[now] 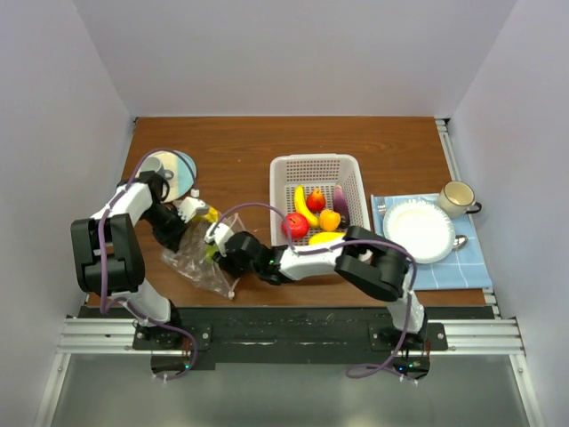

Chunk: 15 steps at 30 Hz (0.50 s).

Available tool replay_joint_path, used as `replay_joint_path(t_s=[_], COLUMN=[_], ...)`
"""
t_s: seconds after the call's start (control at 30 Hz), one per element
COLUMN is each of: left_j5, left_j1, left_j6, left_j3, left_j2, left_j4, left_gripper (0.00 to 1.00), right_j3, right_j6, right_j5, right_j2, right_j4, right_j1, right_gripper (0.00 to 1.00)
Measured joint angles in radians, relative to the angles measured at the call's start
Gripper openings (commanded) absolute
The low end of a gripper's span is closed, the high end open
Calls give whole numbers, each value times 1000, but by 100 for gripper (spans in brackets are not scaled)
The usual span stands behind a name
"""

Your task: Open the zip-top bag and remove the fake food

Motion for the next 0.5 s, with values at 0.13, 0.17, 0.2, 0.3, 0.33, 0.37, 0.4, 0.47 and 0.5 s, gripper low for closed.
replay_joint_path(t_s=[0.13, 0.17, 0.2, 0.3, 0.33, 0.37, 0.4, 0.47, 0.5], left_j5=[-24, -32, -36, -53, -58, -61, -63, -66, -68], left_j1=[0, -1, -1, -1, -1, -1, -1, -1, -1], left_j6=[-55, -72, -83, -109, -117, -121, -123, -126, -126], left_j3=[15, 23, 30, 43, 44, 45, 45, 46, 46], left_j2=[6, 11, 16, 25, 27, 27, 27, 27, 27], left_j4=[28, 34, 40, 65, 72, 75, 76, 79, 79], left_gripper=[0, 0, 0, 0, 0, 0, 0, 0, 0], right_j3=[-125, -138, -148, -179, -192, -207, -221, -248, -257], right_j6=[9, 12, 16, 35, 42, 46, 50, 57, 60], right_j5=[5, 13, 23, 74, 93, 115, 137, 197, 222], right_j2=[-166, -205, -246, -380, -427, -469, -504, -575, -599], right_j4=[-74, -90, -107, -169, -194, -212, -228, -273, -288], right_j1=[0, 0, 0, 0, 0, 0, 0, 0, 0], right_gripper=[19, 19, 19, 19, 20, 20, 20, 20, 20])
